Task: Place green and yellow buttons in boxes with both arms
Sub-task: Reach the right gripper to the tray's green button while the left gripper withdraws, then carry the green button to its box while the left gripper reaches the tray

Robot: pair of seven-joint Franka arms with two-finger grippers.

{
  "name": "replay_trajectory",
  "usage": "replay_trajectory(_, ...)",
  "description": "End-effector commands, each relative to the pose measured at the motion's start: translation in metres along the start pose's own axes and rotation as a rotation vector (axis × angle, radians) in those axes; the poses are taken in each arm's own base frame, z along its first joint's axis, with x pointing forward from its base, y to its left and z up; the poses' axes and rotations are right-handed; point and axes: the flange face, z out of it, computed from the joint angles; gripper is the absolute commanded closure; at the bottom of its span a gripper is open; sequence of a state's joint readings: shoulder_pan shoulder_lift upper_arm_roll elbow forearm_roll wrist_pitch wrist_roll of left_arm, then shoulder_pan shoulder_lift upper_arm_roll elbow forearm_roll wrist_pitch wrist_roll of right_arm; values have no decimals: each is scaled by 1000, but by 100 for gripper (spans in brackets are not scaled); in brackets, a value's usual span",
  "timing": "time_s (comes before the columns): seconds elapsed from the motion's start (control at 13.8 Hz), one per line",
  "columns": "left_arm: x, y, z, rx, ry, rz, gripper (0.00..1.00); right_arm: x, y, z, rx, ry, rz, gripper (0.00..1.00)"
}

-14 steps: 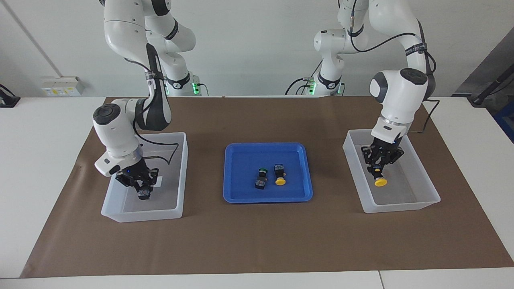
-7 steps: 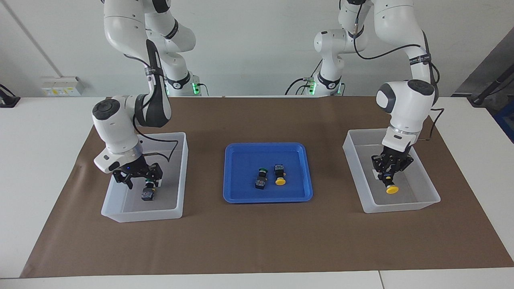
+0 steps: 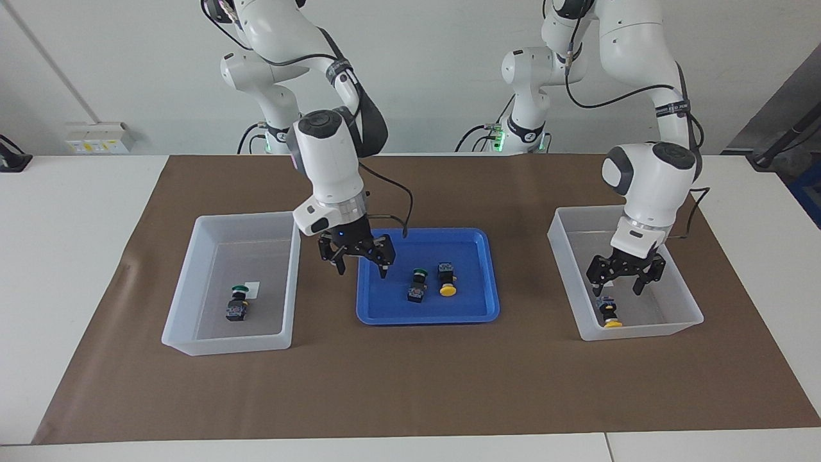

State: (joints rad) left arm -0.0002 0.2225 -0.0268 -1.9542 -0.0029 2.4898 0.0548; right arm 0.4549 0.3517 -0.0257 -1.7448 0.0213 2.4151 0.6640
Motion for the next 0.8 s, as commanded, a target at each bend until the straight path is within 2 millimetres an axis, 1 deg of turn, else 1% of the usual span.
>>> replay_trajectory(0.0,8,33,-34,-27,-38,45,0,-16,-31,35,24,0,-14,0)
replay_trajectory(0.14,8,71,-37,-44,-34,51,0,-36,-48,67,35,9,-29,0)
replay_trajectory(0.22,6,86,-36,-51,-30,53,0,-44,-53,78,38,8,-33,0)
replay_trajectory(0.29,4,102,-36,-59,-30,76,0,-49,-58,83,48,14,-34,0)
replay_trajectory(0.43,1,125,-33,-71,-11,106,0,-54,-57,93,39,8,-35,0)
replay_trajectory(0.51,-2,132,-28,-75,-7,105,0,-59,-58,101,33,-1,-41,5)
replay_trajectory(0.58,-4,137,-25,-77,-6,105,0,-62,-57,106,25,-6,-47,11)
replay_trajectory(0.65,-6,147,-24,-83,-6,116,0,-63,-55,107,19,-7,-53,25)
replay_trajectory(0.72,-6,152,-22,-85,-4,112,0,-65,-56,108,13,-12,-58,55)
